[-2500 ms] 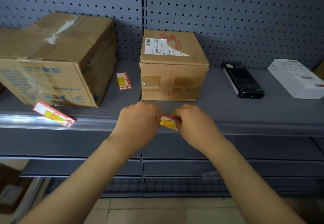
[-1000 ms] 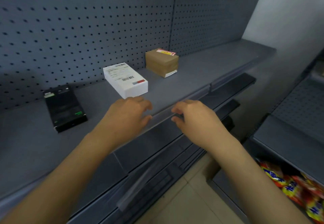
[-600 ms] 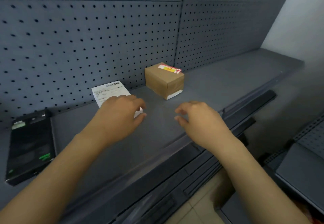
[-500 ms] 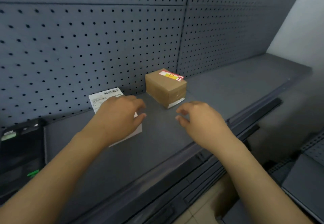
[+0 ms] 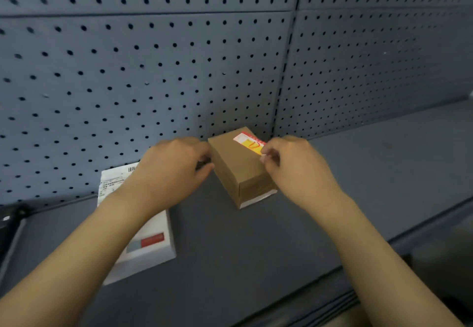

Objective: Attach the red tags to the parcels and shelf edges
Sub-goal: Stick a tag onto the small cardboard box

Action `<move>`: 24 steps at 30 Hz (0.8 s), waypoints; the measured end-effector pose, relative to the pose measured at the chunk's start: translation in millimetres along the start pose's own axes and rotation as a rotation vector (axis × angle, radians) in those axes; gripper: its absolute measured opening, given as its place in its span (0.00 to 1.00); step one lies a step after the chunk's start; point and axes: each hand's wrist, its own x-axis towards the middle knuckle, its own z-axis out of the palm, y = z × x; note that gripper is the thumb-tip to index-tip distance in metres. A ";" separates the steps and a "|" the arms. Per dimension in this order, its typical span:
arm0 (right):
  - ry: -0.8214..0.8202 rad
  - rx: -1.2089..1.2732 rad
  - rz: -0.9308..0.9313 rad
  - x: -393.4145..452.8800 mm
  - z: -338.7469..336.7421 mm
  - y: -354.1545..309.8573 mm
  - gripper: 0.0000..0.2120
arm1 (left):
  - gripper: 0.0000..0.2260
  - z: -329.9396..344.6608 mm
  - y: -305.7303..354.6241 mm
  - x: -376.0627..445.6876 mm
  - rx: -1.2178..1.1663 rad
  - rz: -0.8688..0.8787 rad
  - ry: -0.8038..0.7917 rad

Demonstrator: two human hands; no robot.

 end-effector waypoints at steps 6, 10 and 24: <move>-0.026 0.058 -0.044 45.7 12.9 13.6 0.13 | 0.11 2.8 2.5 33.9 0.031 -0.047 0.021; -0.126 0.029 0.016 59.7 20.3 16.2 0.17 | 0.12 7.7 2.8 46.0 0.023 -0.049 0.000; 0.001 0.074 0.081 44.1 9.7 -0.8 0.07 | 0.11 6.5 -14.3 37.3 -0.003 0.034 0.032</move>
